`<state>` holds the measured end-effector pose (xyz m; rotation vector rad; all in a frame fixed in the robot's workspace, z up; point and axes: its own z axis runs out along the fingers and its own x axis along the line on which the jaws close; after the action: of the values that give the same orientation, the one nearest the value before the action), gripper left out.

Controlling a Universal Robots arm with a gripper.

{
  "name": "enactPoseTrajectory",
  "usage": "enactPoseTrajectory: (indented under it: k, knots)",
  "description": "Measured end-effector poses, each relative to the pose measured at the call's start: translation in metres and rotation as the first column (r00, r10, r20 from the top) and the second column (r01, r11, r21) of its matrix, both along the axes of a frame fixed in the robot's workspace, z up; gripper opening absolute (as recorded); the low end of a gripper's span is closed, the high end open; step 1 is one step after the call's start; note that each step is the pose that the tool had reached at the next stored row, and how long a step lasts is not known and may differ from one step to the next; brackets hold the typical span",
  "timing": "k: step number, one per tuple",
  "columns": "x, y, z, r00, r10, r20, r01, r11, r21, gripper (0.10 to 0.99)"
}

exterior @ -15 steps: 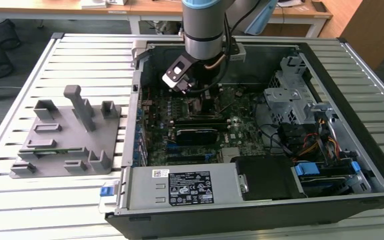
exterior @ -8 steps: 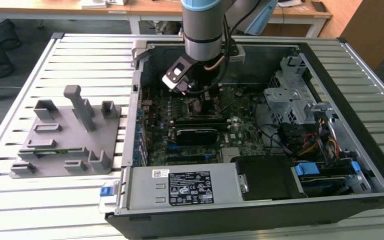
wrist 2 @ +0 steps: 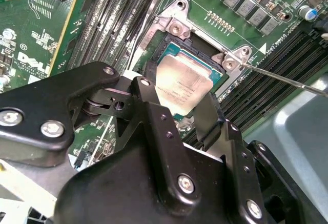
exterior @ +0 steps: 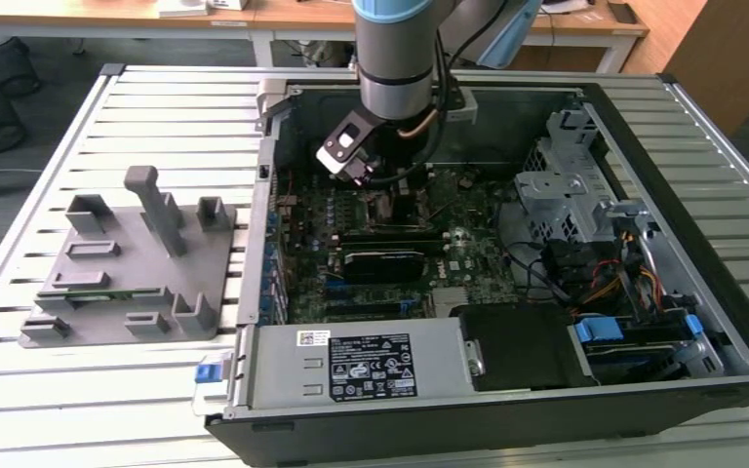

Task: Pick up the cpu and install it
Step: 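Place the cpu into insertion slot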

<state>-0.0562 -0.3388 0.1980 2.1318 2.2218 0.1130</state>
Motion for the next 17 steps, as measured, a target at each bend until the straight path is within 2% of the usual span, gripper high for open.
enactPoseTrajectory:
  k: [9,17]
  knots:
    - [-0.0001,0.0001,-0.0037,1.0000,0.000,-0.0001,0.000,1.0000,0.000,0.533]
    - [-0.0001,0.0001,-0.0042,1.0000,0.000,-0.0001,0.000,1.0000,0.000,0.533]
